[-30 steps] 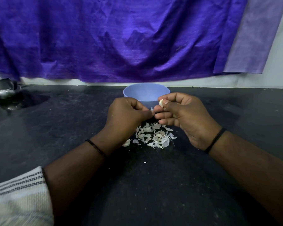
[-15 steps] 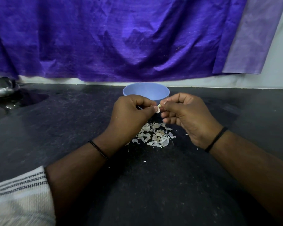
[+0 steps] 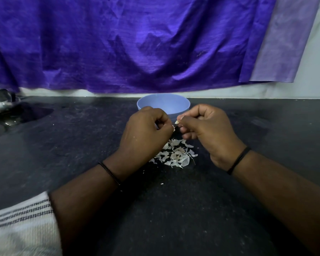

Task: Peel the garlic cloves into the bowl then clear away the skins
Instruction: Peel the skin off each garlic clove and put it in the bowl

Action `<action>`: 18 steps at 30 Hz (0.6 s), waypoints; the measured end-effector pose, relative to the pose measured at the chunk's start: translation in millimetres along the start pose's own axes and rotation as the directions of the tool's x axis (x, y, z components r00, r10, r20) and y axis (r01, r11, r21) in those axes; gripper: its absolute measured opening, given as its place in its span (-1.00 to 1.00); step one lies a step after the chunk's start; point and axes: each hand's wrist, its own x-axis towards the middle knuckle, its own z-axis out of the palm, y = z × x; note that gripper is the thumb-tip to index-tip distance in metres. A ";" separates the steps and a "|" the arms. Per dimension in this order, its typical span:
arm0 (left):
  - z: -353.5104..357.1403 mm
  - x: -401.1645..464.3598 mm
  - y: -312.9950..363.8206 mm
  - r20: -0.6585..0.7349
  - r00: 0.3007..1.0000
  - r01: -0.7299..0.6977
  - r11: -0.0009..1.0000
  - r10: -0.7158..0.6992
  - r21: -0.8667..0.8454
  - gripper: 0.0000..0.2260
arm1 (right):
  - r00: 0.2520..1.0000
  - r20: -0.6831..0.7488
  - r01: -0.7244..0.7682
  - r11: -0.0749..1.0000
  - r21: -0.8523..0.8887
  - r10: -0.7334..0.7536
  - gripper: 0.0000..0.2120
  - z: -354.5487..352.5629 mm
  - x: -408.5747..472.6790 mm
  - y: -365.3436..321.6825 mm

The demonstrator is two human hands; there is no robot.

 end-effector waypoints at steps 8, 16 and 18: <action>1.1 1.9 -3.5 0.021 1.000 0.010 0.999 -0.011 0.041 -0.91 | 1.000 0.025 0.011 0.998 -0.057 -0.010 -0.97 0.3 -0.3 0.6; -0.5 0.7 -1.8 -0.002 0.999 -0.045 0.998 0.045 -0.045 -0.97 | 0.998 0.063 -0.018 0.999 0.032 0.016 -0.97 -0.1 0.0 0.4; -0.9 1.1 -2.2 -0.005 0.999 -0.050 0.998 0.050 -0.048 -0.96 | 0.997 0.079 -0.023 0.999 0.040 0.019 -0.96 0.0 -0.2 -0.2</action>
